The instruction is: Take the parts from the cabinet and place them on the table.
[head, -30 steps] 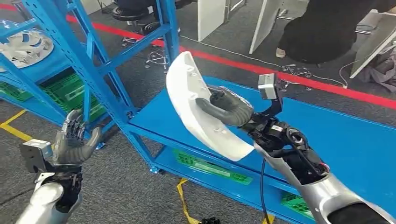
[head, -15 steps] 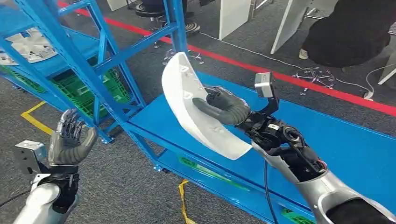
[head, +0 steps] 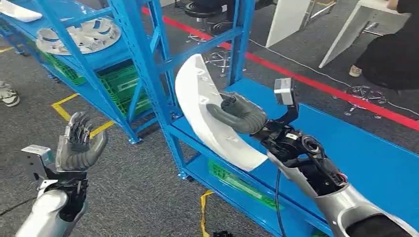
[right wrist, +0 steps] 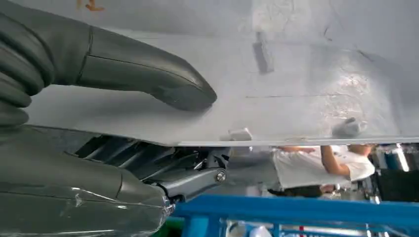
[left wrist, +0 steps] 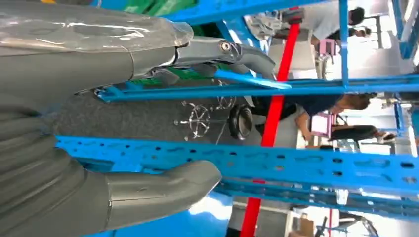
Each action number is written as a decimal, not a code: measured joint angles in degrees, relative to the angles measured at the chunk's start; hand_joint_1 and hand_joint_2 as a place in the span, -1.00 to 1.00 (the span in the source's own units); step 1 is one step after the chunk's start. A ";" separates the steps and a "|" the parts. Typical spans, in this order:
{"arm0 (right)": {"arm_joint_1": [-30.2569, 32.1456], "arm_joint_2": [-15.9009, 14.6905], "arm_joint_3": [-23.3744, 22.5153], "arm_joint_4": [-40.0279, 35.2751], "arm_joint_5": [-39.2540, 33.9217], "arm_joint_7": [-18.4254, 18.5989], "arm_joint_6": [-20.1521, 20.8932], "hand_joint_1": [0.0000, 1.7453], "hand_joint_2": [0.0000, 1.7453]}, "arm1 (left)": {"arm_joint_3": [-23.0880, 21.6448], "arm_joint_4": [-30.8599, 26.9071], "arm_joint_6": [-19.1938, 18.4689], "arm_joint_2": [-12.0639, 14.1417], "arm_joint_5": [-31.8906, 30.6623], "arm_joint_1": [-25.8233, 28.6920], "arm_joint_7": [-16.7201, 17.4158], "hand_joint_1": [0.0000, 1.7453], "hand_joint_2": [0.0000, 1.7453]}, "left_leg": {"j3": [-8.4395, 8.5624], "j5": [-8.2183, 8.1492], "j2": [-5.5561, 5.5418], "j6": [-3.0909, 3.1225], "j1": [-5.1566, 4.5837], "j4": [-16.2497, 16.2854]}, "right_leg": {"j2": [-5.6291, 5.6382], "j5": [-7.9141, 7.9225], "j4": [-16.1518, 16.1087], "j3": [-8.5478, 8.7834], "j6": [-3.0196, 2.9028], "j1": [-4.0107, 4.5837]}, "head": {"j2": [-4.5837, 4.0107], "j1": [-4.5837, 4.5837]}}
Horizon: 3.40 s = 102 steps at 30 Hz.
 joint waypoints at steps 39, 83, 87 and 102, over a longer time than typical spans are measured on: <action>-0.74 -0.33 0.50 -0.04 -1.33 0.31 1.03 1.00 1.00 | -0.02 1.25 0.81 -1.07 0.09 -1.00 -0.72 -1.00 1.00 | -0.97 0.27 -5.24 -1.92 0.43 0.64 | 2.59 8.73 -19.81 9.00 -2.37 0.50 | 0.00 1.46; -0.88 -0.22 1.53 1.25 -0.33 -0.66 1.27 1.00 1.00 | -0.04 3.47 0.94 -0.98 1.42 -2.27 -1.88 -1.00 1.00 | -0.60 0.35 3.29 -2.32 0.38 -0.10 | -4.15 8.52 -20.69 10.15 -1.35 0.58 | 0.00 -0.63; -0.95 -0.22 1.40 1.22 -0.33 -0.70 1.27 1.00 1.00 | -0.04 3.50 0.94 -1.01 1.42 -2.54 -1.88 -1.00 1.00 | 0.04 0.63 1.63 -0.99 0.66 -0.62 | -1.57 5.16 -16.56 8.71 -0.22 -0.09 | 0.00 -0.38; -1.80 -0.22 1.46 1.73 -0.94 0.15 1.27 1.00 1.00 | -0.09 3.61 0.90 -0.90 1.79 -3.13 -1.38 -1.00 1.00 | -2.04 -1.10 -1.19 -2.93 0.32 2.26 | 1.30 9.65 -21.30 10.00 -2.49 -0.41 | 0.00 0.63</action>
